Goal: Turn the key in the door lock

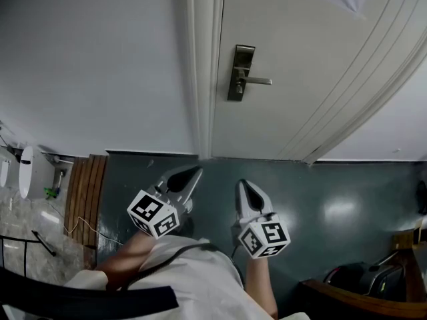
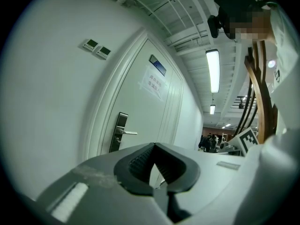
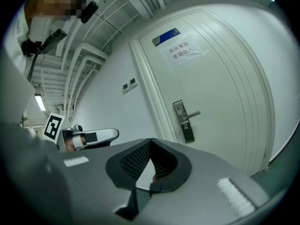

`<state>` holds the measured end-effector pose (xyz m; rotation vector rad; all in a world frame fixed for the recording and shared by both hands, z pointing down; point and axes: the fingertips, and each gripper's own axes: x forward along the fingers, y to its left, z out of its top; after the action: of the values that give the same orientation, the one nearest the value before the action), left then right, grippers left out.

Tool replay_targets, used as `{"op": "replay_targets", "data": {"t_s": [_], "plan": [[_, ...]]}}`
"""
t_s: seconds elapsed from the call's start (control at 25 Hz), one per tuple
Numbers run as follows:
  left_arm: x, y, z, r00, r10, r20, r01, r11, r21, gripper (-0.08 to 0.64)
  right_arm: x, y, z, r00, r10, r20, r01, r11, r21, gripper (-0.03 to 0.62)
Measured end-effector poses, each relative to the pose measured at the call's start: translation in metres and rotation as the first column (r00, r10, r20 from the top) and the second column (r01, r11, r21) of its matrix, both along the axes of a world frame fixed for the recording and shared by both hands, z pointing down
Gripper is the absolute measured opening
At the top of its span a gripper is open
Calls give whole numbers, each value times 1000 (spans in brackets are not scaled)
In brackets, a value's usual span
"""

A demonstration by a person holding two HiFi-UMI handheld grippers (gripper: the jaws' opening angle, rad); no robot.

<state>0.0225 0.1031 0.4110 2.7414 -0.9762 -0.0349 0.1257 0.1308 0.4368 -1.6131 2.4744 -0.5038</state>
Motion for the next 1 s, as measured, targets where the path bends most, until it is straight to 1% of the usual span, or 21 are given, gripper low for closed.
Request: {"op": "replay_targets", "data": {"t_s": [0.16, 0.4, 0.56, 0.8, 1.0], "plan": [[1, -29, 3, 1000, 13, -7, -13, 1000, -10, 3, -2, -28, 0, 1000, 6, -19, -6, 1000, -11, 3], [-1, -88, -4, 999, 49, -14, -49, 999, -20, 3, -3, -84, -9, 998, 44, -45, -46, 999, -26, 3], [-11, -134, -5, 997, 70, -38, -71, 997, -42, 3, -12, -128, -13, 997, 63, -54, -65, 997, -39, 3], [-26, -198, -5, 994, 107, -33, -108, 993, -41, 3, -31, -187, -16, 994, 76, -81, -80, 995, -54, 3], [-33, -235, -2, 989, 143, -39, -145, 988, -48, 3, -41, -222, -15, 989, 98, -108, -106, 992, -68, 3]]}}
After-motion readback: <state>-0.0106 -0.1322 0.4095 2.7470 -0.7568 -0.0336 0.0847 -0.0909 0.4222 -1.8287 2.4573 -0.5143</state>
